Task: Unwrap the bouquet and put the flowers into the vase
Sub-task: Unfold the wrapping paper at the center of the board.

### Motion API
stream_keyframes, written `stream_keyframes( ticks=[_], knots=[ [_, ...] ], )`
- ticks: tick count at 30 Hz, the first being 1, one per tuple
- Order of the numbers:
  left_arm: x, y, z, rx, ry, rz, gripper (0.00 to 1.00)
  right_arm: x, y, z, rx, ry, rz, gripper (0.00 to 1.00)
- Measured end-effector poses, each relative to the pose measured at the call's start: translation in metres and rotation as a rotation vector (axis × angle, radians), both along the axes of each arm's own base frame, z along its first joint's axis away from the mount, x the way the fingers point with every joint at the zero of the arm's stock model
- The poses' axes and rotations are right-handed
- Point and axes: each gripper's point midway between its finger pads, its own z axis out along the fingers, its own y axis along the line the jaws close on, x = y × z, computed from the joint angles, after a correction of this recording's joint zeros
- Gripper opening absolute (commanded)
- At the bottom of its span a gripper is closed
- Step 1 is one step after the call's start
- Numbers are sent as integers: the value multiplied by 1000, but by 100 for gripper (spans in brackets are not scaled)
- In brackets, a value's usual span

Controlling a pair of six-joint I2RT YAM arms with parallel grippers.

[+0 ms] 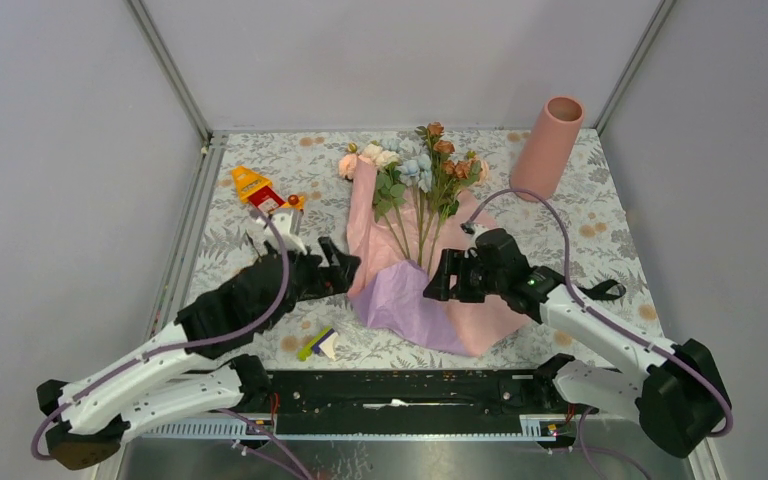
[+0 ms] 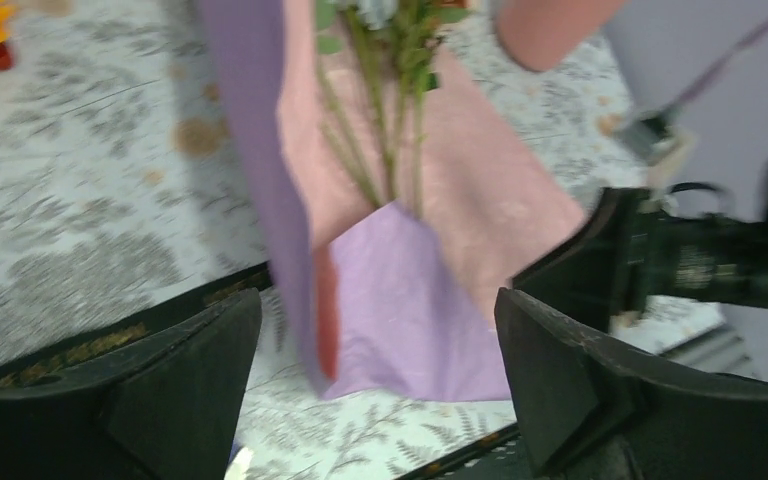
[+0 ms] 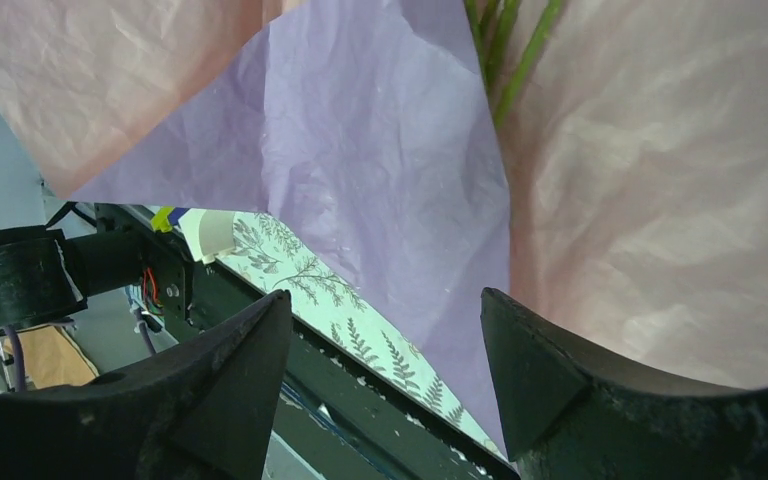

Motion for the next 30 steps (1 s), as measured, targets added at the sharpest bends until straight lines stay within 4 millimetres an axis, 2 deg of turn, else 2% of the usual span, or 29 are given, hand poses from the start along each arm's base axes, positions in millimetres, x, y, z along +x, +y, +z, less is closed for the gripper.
stream_keyframes(
  ticks=[3, 5, 8, 10, 14, 18, 24, 26, 30],
  knots=[
    [15, -32, 26, -32, 16, -103, 92, 2, 11, -6, -4, 2, 14, 76],
    [24, -61, 31, -47, 32, -182, 91, 4, 14, -11, -11, 7, 12, 76],
    [35, -100, 17, -25, 79, -282, 91, 10, 22, -11, 10, -10, 8, 74],
    [42, -114, 0, 21, 111, -310, 91, 16, 30, -10, 33, -26, 6, 74],
    [60, -114, -22, 136, 106, -276, 93, 23, 38, -16, 49, -22, -1, 73],
    [81, -103, -26, 233, 67, -210, 95, 27, 41, -19, 54, -22, -4, 73],
    [114, -91, -39, 226, 86, -158, 98, 33, 47, -26, 56, -25, -2, 74],
    [120, -93, -42, 207, 88, -164, 98, 37, 50, -32, 54, -25, 1, 74],
    [121, -112, -47, 169, 92, -225, 98, 44, 57, -46, 45, -19, 8, 74]
  ],
)
